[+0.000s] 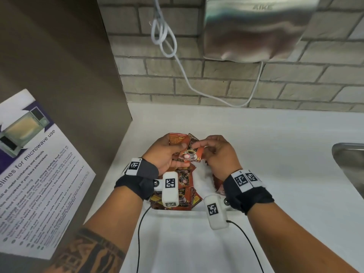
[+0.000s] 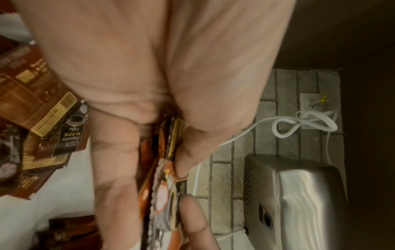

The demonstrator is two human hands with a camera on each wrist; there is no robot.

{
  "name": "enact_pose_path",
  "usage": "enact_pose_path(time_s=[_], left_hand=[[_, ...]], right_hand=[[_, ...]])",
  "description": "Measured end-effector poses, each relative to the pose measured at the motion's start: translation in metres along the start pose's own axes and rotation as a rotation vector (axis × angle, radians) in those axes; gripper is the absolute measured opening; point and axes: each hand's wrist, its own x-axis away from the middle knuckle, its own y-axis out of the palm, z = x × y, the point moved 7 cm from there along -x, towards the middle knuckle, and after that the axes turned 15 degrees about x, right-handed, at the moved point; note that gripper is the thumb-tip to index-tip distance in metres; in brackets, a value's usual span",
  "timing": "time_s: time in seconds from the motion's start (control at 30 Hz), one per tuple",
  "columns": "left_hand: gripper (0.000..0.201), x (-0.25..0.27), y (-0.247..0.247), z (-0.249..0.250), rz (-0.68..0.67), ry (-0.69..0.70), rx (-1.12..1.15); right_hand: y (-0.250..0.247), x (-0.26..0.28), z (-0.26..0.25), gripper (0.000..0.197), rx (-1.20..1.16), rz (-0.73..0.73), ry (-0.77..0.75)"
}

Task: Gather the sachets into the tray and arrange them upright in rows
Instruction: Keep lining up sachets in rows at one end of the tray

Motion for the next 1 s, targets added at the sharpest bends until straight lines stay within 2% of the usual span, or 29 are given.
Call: enact_pose_path(time_s=[0.07, 0.13, 0.17, 0.23, 0.3, 0.4, 0.53, 0.63, 0.73, 0.8, 0.93, 1.0], left_hand=[[0.025, 0.0, -0.002, 0.001, 0.028, 0.06, -0.017], [0.026, -0.001, -0.003, 0.002, 0.051, 0.104, -0.034], [0.027, -0.001, -0.003, 0.002, 0.058, 0.118, -0.036], [0.029, 0.0, 0.001, 0.003, 0.06, 0.129, -0.02], [0.028, 0.0, 0.005, 0.003, 0.055, 0.126, -0.006], [0.022, 0.001, 0.005, 0.004, 0.063, 0.145, -0.005], [0.02, 0.005, -0.007, 0.004, 0.111, 0.18, 0.02], [0.022, 0.01, -0.015, 0.002, 0.129, 0.206, 0.019], [0.027, 0.015, -0.021, 0.001, 0.14, 0.223, 0.018], [0.03, 0.017, -0.022, 0.0, 0.143, 0.229, 0.004], [0.04, 0.021, -0.016, 0.003, 0.086, 0.239, -0.119], [0.041, 0.023, -0.012, 0.004, 0.043, 0.233, -0.189]], right_hand=[[0.003, -0.001, 0.008, 0.047, -0.18, -0.079, 0.111], [0.009, -0.001, 0.012, 0.026, -0.407, -0.129, 0.237], [0.011, -0.001, 0.012, 0.027, -0.441, -0.139, 0.273], [0.015, -0.002, 0.012, 0.05, -0.364, -0.145, 0.288], [0.015, -0.003, 0.008, 0.055, -0.296, -0.127, 0.278], [0.016, -0.005, 0.01, 0.048, -0.427, -0.128, 0.334], [0.013, -0.004, 0.015, 0.028, -0.515, -0.132, 0.35], [0.008, -0.003, 0.017, 0.015, -0.686, -0.1, 0.376], [0.005, -0.004, 0.019, 0.019, -0.779, -0.066, 0.388], [0.007, -0.004, 0.011, 0.032, -0.75, -0.111, 0.31], [0.007, -0.008, -0.006, 0.043, -0.263, -0.163, 0.086], [0.008, -0.011, -0.014, 0.046, -0.113, -0.194, -0.023]])
